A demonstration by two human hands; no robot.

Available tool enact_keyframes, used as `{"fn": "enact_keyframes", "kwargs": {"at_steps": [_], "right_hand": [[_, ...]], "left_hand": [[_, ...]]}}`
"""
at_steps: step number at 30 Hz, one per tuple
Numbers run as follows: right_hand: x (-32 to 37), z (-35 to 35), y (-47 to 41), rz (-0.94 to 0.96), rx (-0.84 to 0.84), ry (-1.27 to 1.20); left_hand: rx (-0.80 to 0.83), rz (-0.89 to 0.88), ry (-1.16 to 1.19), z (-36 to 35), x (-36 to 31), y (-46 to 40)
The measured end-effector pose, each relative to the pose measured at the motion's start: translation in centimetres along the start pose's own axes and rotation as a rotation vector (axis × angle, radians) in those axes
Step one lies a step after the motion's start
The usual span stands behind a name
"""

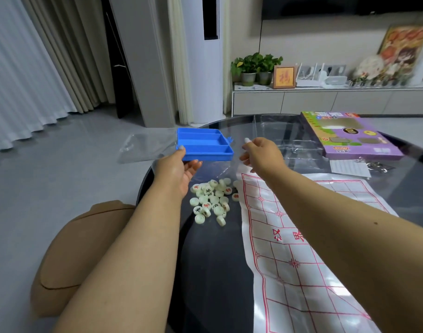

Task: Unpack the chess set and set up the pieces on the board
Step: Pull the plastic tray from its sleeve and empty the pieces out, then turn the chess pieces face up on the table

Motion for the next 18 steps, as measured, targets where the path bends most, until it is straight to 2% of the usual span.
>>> {"fn": "enact_keyframes", "kwargs": {"at_steps": [3,9,14,18], "right_hand": [[0.4,0.1,1.7,0.132,0.047,0.066],[0.9,-0.3,5.7,0.278,0.318,0.076],[0.6,0.6,7.6,0.404,0.225,0.22],[-0.3,1.0,8.6,0.481,0.263,0.42]], "left_hand": [[0.015,0.056,-0.065,-0.4,0.3,-1.2],[0.003,0.188,-0.057,-1.0,0.4,-2.2],[-0.01,0.199,-0.178,-0.6,0.2,-1.6],[-0.042,0.171,-0.313,0.0,0.2,-0.3]]}}
Point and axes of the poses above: each hand's wrist, its own y-axis away from the middle knuckle, its own z-axis out of the back of the hand, x = y × z, the point moved 3 cm from there along -y, towards the middle knuckle, and after that the axes turned 5 degrees about z, right-handed, at the moved point
